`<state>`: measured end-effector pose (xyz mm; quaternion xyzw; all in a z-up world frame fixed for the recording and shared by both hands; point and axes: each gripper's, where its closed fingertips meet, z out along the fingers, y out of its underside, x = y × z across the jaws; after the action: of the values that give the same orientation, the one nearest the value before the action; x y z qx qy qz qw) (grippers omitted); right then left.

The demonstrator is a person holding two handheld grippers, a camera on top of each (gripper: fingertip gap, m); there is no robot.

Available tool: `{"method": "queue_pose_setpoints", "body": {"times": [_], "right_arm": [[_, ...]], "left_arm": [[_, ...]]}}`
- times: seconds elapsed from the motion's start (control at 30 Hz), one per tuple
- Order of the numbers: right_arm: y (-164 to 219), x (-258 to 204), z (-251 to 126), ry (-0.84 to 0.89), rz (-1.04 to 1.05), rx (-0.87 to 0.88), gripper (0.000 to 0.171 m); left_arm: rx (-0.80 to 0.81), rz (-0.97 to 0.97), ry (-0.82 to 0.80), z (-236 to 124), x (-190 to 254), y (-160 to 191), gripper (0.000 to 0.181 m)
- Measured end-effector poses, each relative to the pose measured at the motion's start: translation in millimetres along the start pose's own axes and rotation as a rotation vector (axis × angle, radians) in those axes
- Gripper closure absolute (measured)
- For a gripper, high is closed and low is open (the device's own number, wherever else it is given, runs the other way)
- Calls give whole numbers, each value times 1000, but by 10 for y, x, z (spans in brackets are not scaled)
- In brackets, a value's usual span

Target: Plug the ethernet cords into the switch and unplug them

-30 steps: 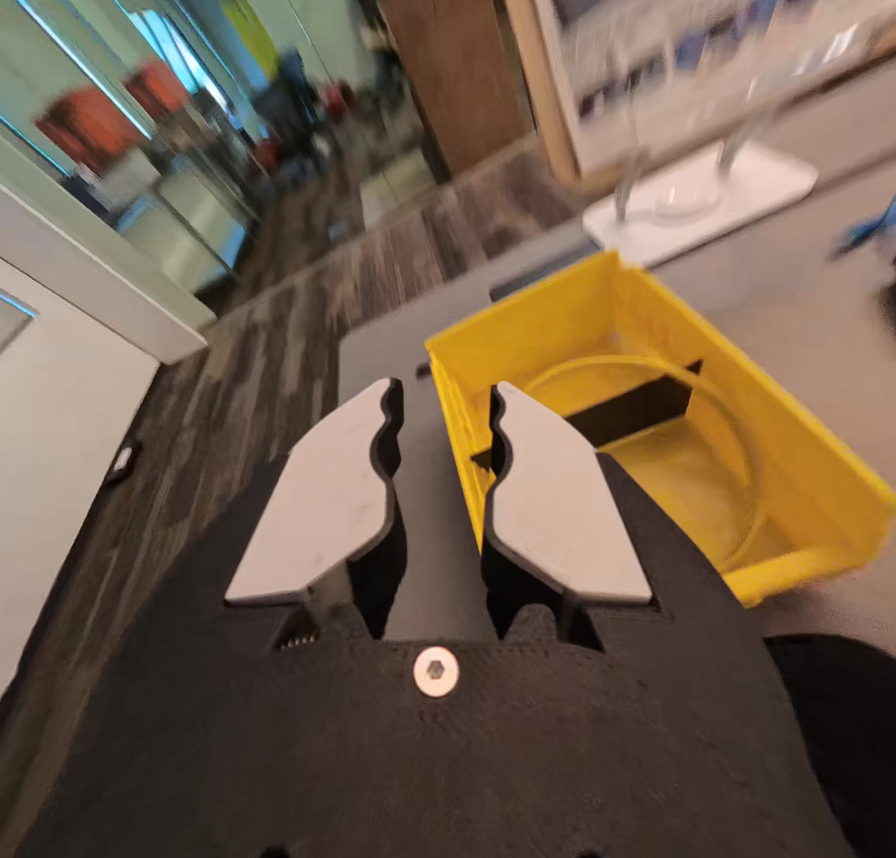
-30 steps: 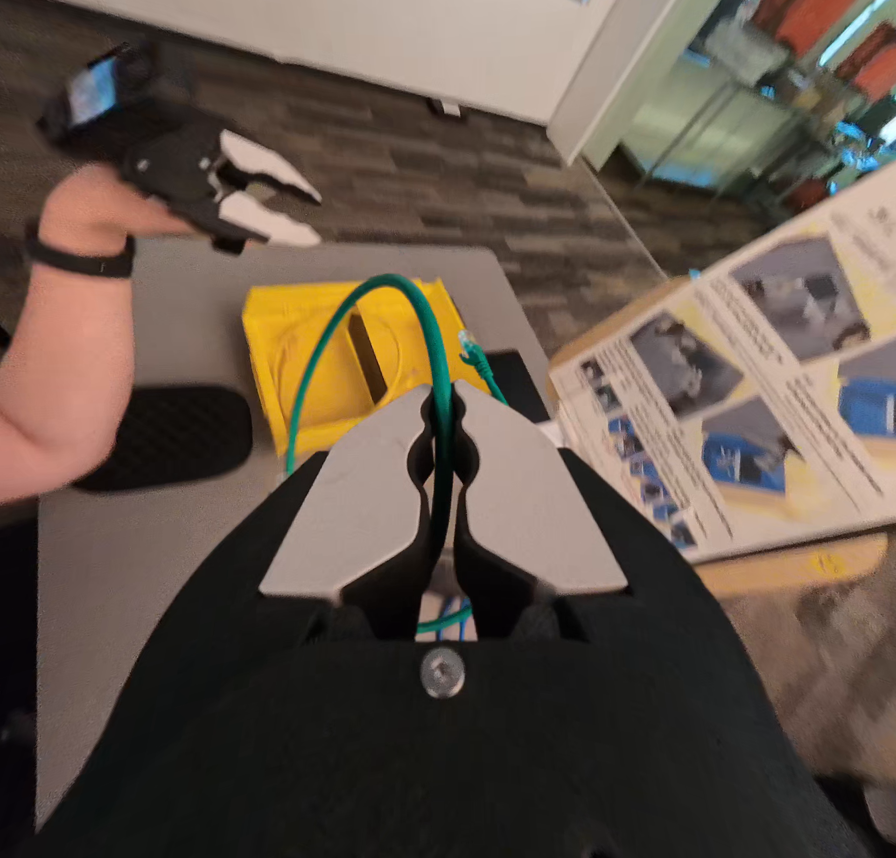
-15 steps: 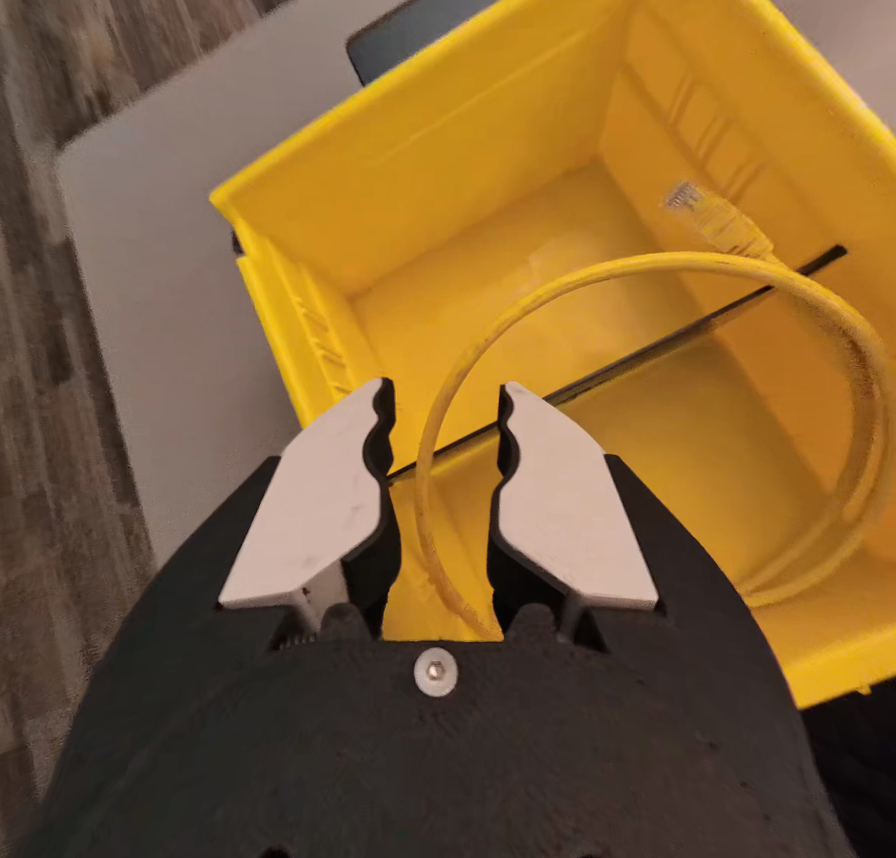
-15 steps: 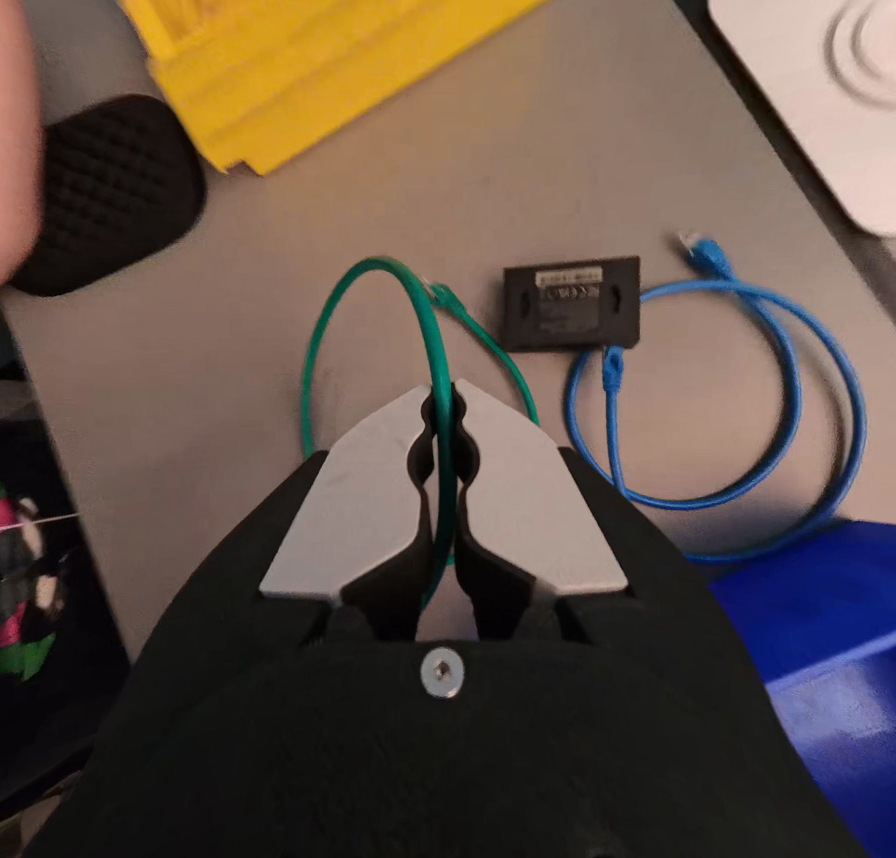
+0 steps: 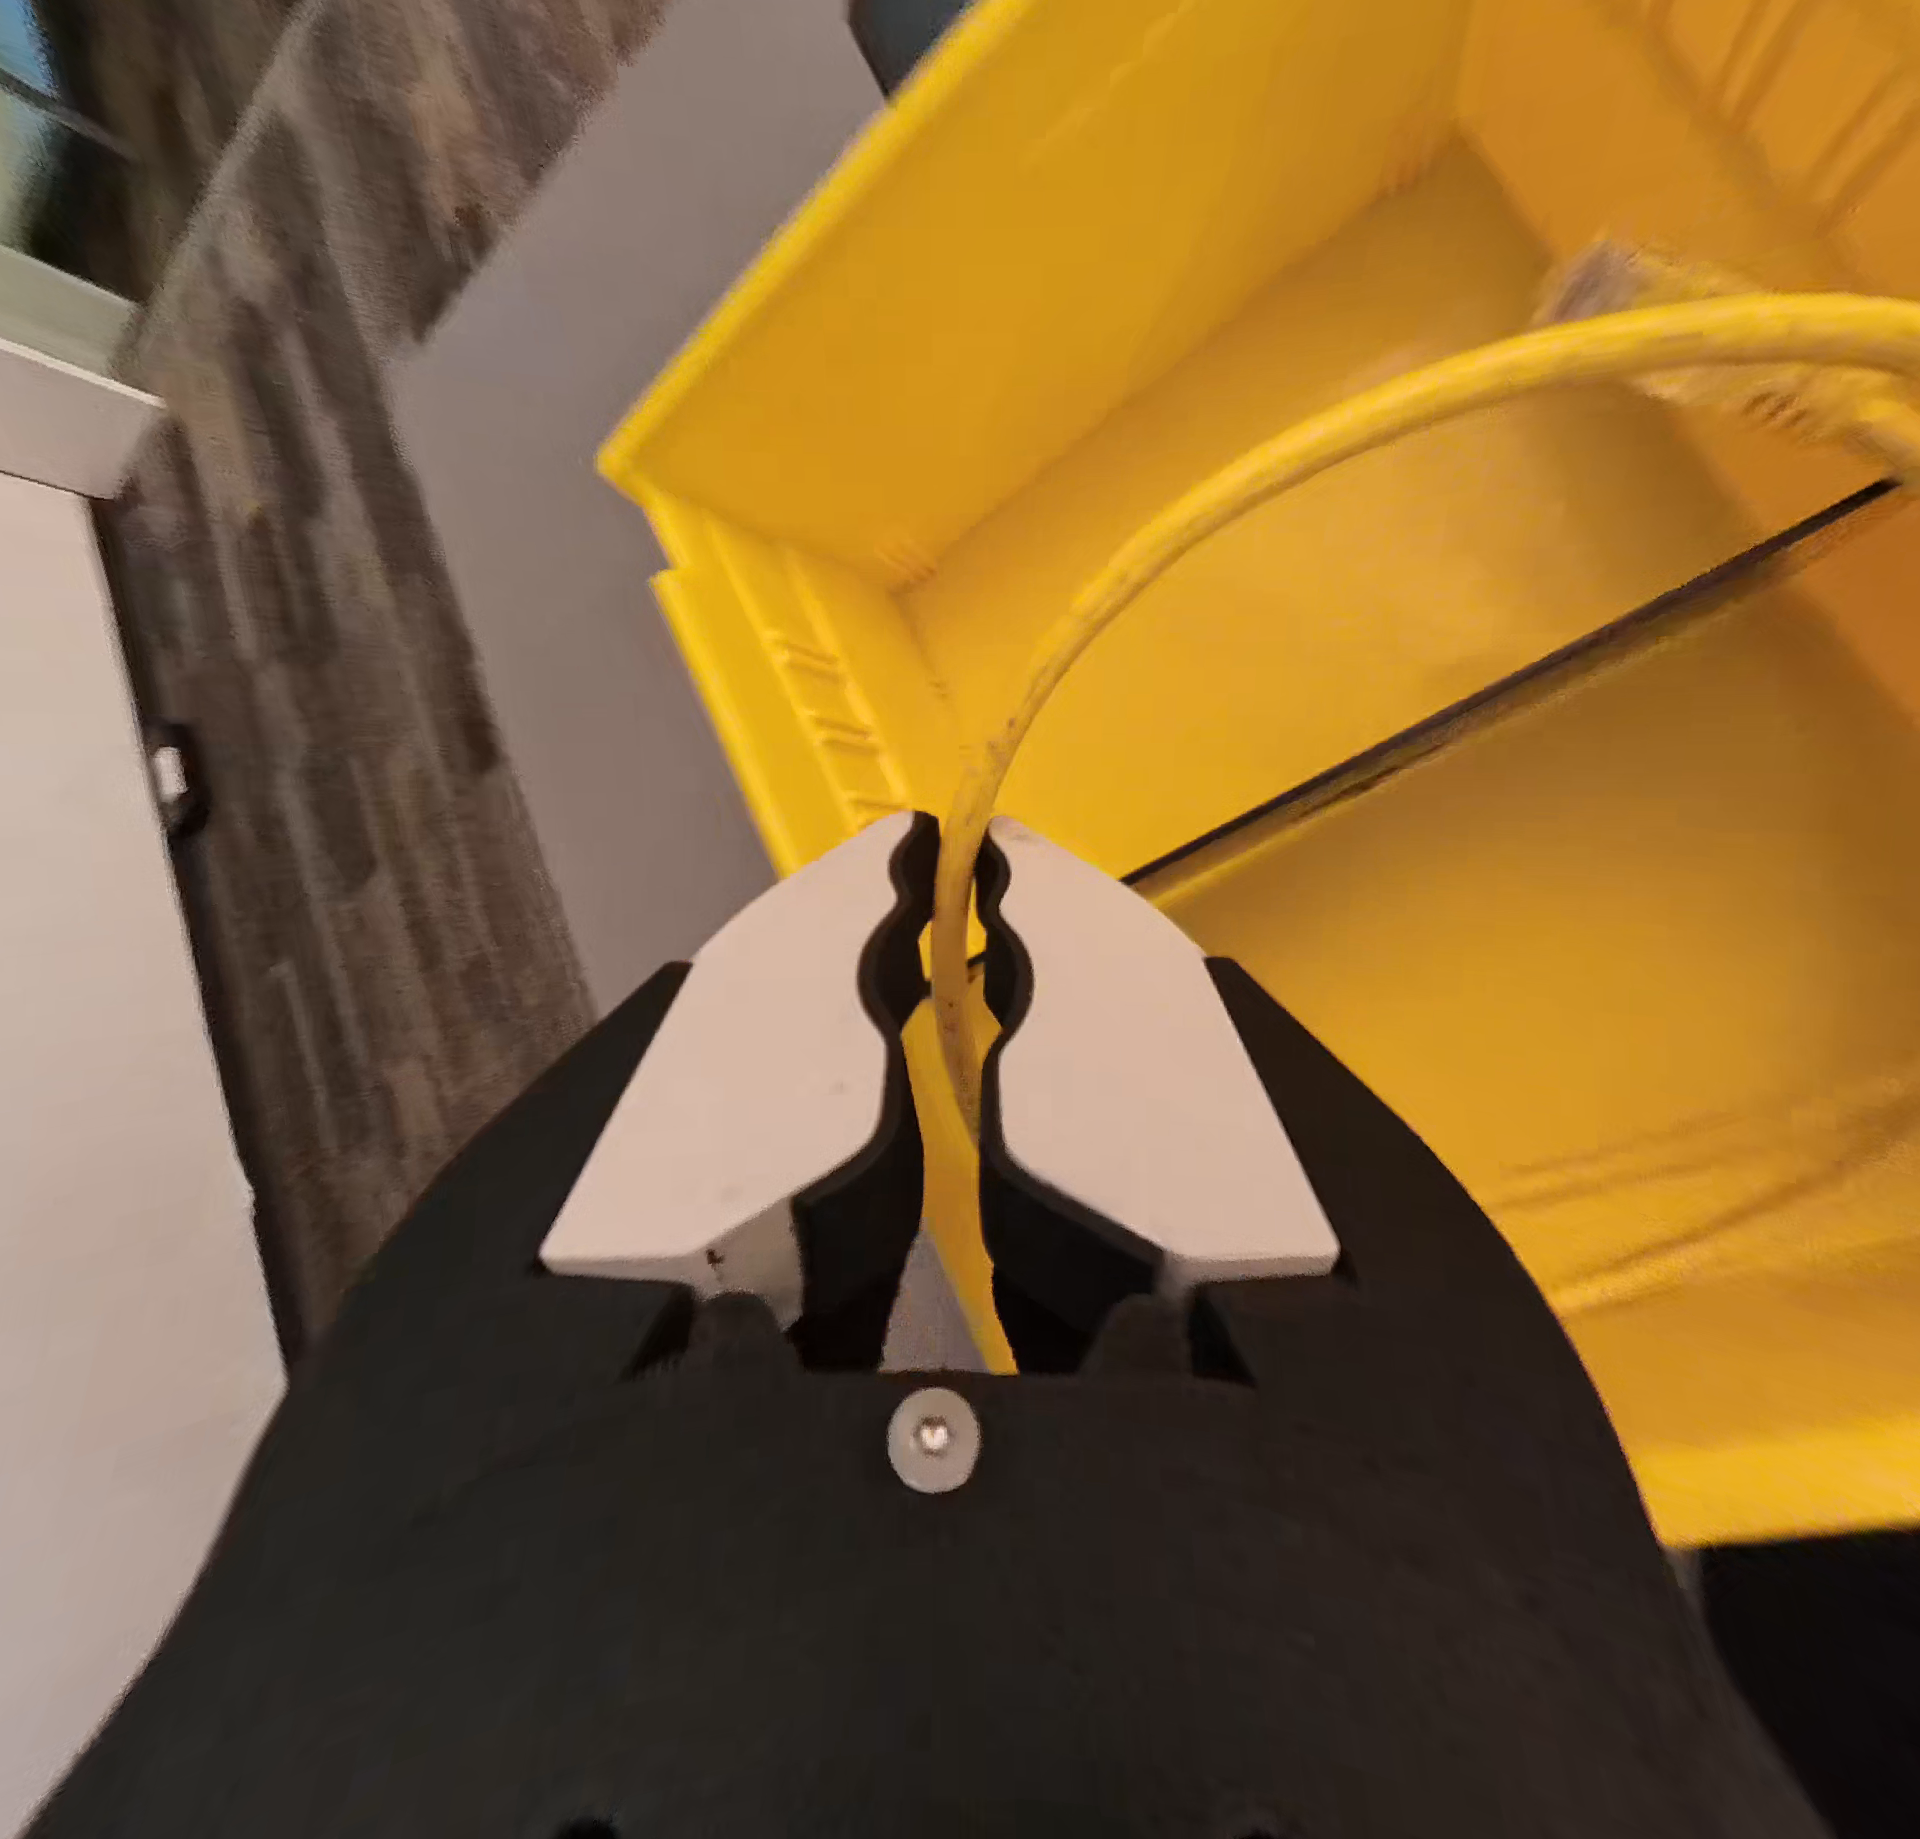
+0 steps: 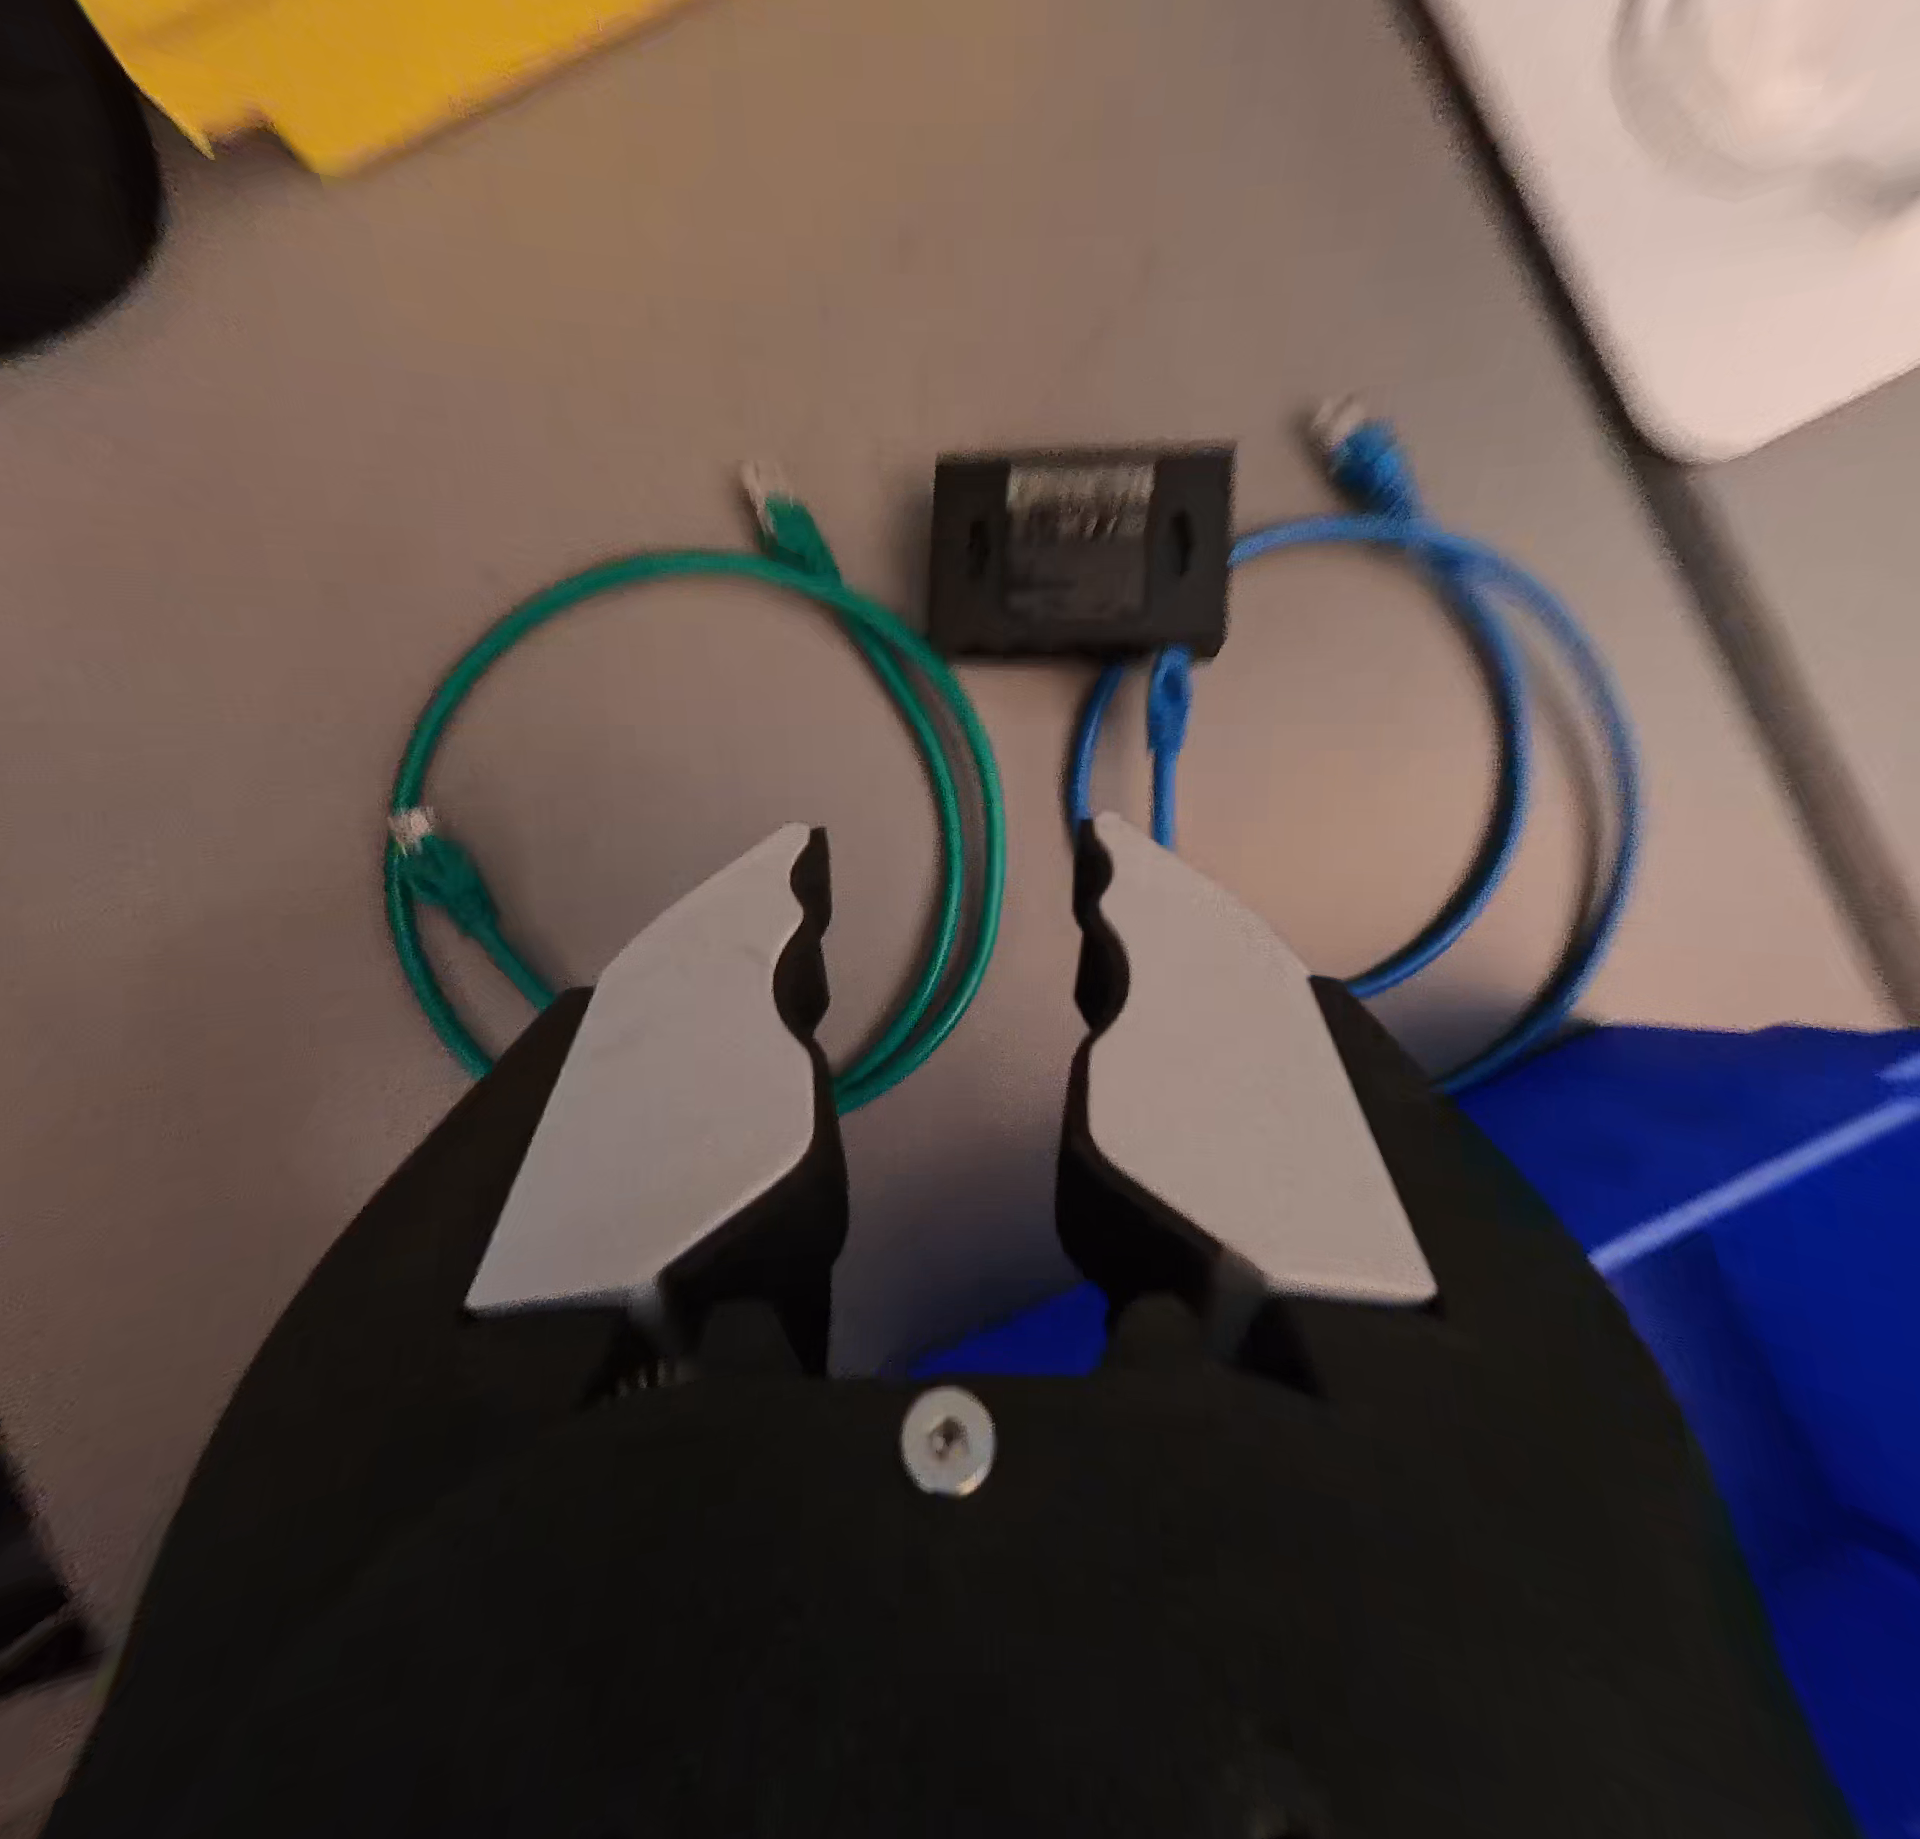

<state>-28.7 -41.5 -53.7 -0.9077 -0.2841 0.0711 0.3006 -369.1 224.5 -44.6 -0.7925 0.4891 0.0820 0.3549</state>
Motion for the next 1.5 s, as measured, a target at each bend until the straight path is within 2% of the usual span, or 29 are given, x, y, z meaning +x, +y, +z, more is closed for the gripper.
{"method": "queue_pose_setpoints", "body": {"times": [0.17, 0.3, 0.37, 0.43, 0.6, 0.73, 0.83, 0.9, 0.97, 1.07, 1.17, 1.23, 1.27, 1.37, 1.43, 1.5], "right_arm": [[-710, -190, -333, 57, -191, 442, 120], [-867, -306, -266, 80, -241, 486, 119], [-892, -322, -238, 77, -234, 501, 119], [-895, -374, -220, 22, -206, 509, 115], [-1054, -728, -475, -188, -231, 707, 97], [-1139, -1152, -818, -461, -236, 836, 94], [-1150, -1380, -1020, -541, -303, 891, 98], [-1164, -1452, -1119, -530, -341, 921, 116], [-1149, -1439, -1154, -471, -389, 912, 170], [-1096, -1241, -1226, -310, -391, 830, 170], [-1016, -941, -1410, -41, -382, 771, 170], [-938, -798, -1490, 111, -385, 705, 170], [-890, -741, -1500, 179, -393, 658, 170], [-814, -628, -1512, 358, -462, 564, 170], [-834, -591, -1516, 451, -513, 546, 169], [-874, -562, -1493, 536, -560, 529, 169]], "left_arm": [[315, -35, -267, -1165, -261, -505, 177], [626, -106, -459, -2176, -266, -793, 178], [772, -159, -455, -2538, -164, -886, 178], [871, -201, -356, -2715, 16, -990, 178], [958, -259, -152, -2680, 335, -1282, 178], [1021, -252, 42, -2605, 612, -1516, 178], [1019, -241, 94, -2528, 726, -1608, 178], [1018, -237, 98, -2487, 765, -1652, 178], [1018, -227, 125, -2448, 827, -1695, 178], [1003, -193, 265, -2361, 1055, -1760, 177], [833, -7, 573, -2119, 1673, -1699, 177], [749, 92, 713, -1978, 2014, -1661, 174], [735, 125, 762, -1939, 2139, -1675, 163], [769, 177, 805, -1909, 2304, -1754, 115], [833, 217, 814, -2007, 2350, -1758, 110], [878, 236, 892, -2206, 2447, -1726, 105]]}}
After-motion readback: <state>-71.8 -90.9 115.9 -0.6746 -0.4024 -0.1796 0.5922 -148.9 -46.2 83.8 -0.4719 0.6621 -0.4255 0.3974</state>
